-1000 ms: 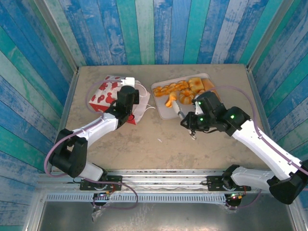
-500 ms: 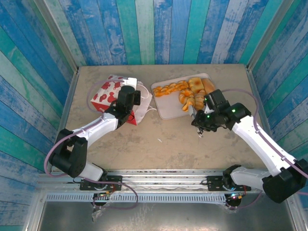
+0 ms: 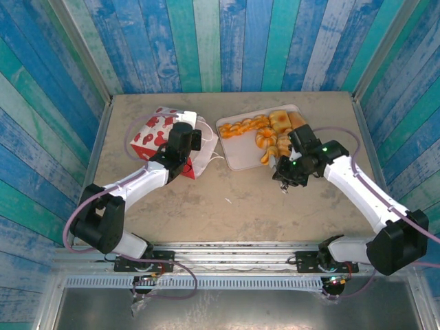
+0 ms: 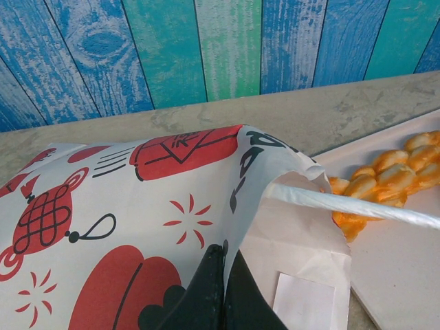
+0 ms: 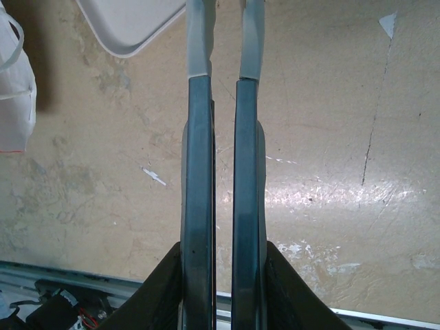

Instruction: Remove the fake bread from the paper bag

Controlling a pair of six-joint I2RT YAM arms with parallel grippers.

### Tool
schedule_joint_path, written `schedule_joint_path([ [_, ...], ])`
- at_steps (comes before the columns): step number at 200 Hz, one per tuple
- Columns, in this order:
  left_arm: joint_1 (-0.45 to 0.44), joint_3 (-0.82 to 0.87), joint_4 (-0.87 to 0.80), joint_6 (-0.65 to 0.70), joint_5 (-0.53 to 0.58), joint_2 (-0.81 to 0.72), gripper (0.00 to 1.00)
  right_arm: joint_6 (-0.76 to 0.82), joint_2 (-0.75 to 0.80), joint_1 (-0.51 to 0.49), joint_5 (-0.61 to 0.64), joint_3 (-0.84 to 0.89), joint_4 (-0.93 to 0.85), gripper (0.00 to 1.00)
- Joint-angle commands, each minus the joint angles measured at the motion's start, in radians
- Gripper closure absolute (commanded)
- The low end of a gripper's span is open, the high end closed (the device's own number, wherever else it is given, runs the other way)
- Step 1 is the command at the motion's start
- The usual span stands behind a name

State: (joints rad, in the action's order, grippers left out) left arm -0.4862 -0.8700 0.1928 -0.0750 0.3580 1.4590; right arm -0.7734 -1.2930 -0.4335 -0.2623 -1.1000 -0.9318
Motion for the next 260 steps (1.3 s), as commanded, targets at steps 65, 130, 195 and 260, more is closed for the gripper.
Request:
schedule_joint_path([
  [65,0.0,-0.02,0.019,0.026,-0.012,0.015,1.0,0.028,-0.05,0.039,-0.043,-0.023,0.03,0.6],
  [130,-0.001,-0.023,0.02,0.033,-0.008,0.019,1.0,0.031,-0.075,0.014,-0.085,-0.068,0.053,0.55],
  [195,0.0,-0.014,0.027,0.029,-0.005,-0.007,1.0,0.035,-0.078,-0.022,-0.09,-0.1,0.073,0.59],
  [260,0.0,-0.004,0.03,0.018,0.015,-0.023,1.0,0.097,-0.248,-0.124,-0.08,-0.22,0.11,0.77],
])
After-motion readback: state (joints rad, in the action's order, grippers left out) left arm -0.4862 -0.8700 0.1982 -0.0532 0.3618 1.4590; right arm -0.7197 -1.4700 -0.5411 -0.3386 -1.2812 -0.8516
